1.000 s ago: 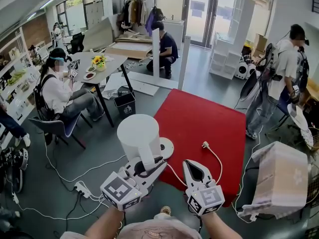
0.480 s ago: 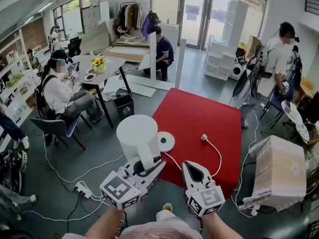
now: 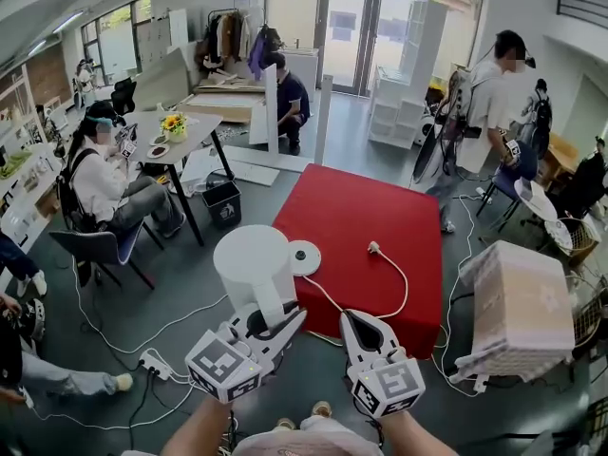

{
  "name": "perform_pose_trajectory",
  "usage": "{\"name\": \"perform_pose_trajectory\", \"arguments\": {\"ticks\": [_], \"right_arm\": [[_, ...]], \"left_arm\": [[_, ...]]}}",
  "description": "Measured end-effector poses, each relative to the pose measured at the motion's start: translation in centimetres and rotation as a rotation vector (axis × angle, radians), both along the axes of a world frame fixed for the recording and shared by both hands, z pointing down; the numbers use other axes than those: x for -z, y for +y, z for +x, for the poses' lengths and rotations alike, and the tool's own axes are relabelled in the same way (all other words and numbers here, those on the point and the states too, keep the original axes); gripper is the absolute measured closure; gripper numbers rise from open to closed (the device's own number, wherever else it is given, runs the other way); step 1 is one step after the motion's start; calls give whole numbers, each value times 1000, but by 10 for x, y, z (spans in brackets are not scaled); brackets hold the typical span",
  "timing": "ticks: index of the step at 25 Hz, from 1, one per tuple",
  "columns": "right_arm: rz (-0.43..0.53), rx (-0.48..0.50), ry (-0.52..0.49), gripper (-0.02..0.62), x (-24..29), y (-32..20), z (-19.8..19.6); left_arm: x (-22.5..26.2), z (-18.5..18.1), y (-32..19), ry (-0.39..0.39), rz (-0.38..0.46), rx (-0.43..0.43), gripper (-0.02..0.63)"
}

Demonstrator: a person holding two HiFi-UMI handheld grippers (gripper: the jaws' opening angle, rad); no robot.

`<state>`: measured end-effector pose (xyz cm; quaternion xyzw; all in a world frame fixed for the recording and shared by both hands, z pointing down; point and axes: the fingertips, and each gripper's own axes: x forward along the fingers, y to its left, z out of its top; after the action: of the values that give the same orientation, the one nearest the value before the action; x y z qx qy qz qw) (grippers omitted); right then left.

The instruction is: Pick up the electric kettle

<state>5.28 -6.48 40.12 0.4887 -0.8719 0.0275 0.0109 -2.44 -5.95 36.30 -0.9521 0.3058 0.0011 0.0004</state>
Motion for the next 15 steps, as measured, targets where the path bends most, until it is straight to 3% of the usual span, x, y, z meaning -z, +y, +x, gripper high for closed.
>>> {"name": "perform_pose_trajectory", "arguments": {"ticks": [4,15], "right_arm": [[-3,-15,-17,583,2,12,8],[-14,61,-8,584,-7,28,2]], "left_arm": [[-5,1,13,19,-19,6,528],[-13,6,35,22,-31,43,528]]}}
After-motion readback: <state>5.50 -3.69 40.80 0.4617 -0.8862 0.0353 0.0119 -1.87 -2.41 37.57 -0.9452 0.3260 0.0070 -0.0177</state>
